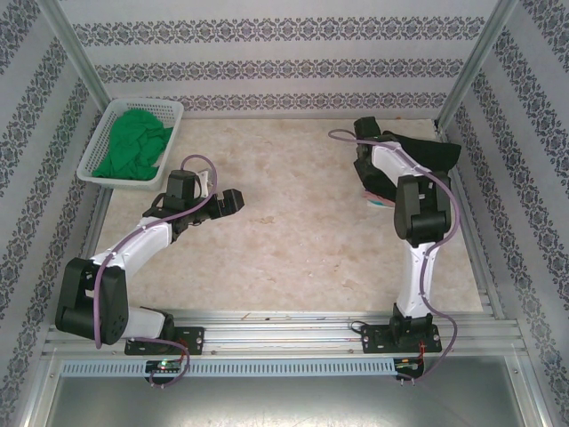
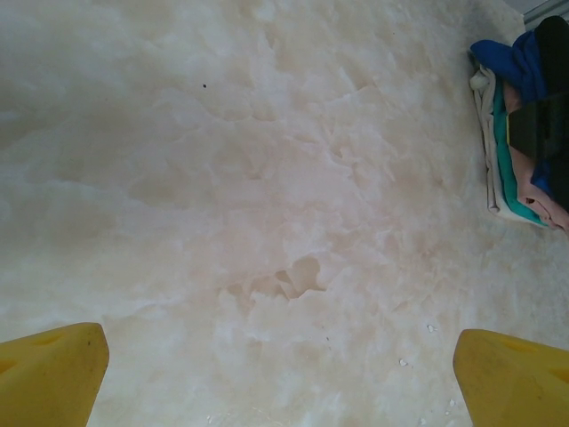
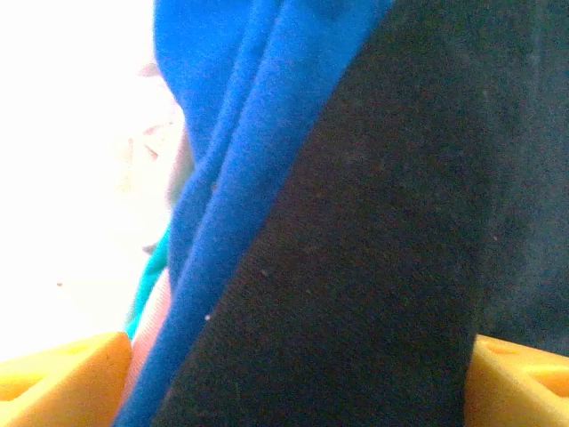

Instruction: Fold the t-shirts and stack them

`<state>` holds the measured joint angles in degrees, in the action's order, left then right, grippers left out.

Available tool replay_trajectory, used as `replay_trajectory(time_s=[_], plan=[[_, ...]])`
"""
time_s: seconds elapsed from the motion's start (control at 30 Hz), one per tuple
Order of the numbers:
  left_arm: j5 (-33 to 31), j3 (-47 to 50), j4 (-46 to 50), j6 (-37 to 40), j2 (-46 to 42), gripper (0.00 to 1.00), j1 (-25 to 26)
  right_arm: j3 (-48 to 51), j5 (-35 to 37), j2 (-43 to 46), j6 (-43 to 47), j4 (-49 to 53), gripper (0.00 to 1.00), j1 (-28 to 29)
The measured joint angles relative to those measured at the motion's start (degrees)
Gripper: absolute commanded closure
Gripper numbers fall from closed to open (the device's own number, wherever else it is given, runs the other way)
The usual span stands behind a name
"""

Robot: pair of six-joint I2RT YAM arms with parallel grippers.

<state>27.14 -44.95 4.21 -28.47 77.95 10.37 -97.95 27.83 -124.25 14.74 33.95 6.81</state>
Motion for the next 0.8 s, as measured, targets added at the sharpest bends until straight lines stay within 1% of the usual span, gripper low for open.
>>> replay_trajectory(time_s=[0.2,0.3,0.47,0.57,0.63,0.7,0.8], plan=[[-0.46,-0.07,2.43,0.68,-1.73,0.00,-0.39,-0.61,-2.86,-0.42,2.08,0.20,0.02,-0.70],[-0.96,-0.35,3.76,1.29,-3.26,0.00,-0.83,-0.55,-4.63,0.98,1.05,1.44,0.02,-0.33],[-1.79,-1.42,5.92,1.99,-4.96,0.00,-1.11,-0.55,-6.29,7.80,-3.19,4.98,0.02,1.70],[-2.82,-1.42,7.61,2.78,-6.51,0.00,-1.14,1.70,-6.27,15.52,-7.87,5.97,0.02,3.54],[-3.74,-1.42,8.92,3.26,-7.63,0.00,-1.22,7.13,-6.71,22.99,-13.14,5.88,0.02,4.57],[-4.52,-1.42,9.79,3.87,-8.35,0.00,-1.64,14.84,-9.40,30.93,-19.58,4.85,0.02,4.70],[-5.25,-1.42,10.67,4.52,-8.68,0.00,-2.82,30.10,-15.17,42.42,-29.22,1.29,0.02,1.01]])
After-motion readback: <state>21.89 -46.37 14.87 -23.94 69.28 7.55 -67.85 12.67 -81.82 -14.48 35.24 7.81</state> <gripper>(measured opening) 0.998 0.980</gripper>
